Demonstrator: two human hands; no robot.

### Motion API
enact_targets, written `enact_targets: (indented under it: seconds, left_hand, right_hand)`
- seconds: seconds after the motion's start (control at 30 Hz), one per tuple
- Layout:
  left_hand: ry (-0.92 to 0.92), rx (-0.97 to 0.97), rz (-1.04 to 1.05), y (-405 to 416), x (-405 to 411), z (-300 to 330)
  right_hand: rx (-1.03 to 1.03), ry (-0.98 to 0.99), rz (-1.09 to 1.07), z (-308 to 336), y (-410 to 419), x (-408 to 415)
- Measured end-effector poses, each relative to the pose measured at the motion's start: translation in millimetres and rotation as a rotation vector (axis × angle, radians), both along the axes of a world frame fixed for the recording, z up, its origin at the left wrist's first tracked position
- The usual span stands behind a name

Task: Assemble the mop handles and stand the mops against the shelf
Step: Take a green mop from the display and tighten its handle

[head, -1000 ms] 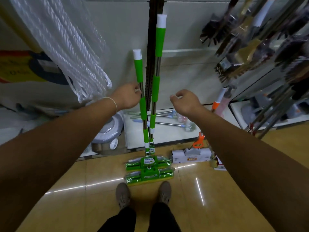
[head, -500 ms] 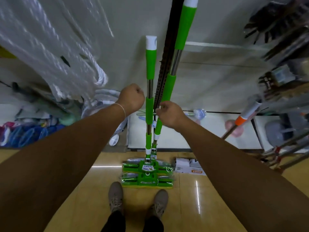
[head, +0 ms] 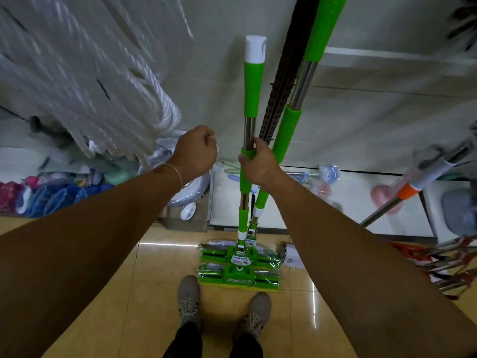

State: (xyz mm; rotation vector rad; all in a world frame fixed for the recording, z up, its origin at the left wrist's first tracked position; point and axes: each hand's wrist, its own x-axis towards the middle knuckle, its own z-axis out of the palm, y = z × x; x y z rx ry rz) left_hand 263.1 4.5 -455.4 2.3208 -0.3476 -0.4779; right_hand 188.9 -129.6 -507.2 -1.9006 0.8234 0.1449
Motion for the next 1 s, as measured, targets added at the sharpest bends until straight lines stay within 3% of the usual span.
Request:
enact_targets:
  seconds: [0.2,0.43,0.57,1.0]
  left_hand:
    - [-0.023,-0.025,-0.026,-0.6,-1.3,14.7]
    - [0.143,-0.223,-0.124,-8.9,-54.4,40.7]
    - [0.124,-0.318,-0.187,-13.7,-94.2,57.4]
    - [0.143,-0.142,-0.586,16.6,-171.3,87.8]
  right_hand:
    - [-0.045,0.005,-0.018,-1.4,8.6,-14.7]
    - [0.065,-0.068,-0.027,5.5,28.8,-79.2]
    - [0.156,-0.046,0.055,11.5,45.2,-124.1]
    - [-0.016,0.099,0.15,48.6,74.0,-210.1]
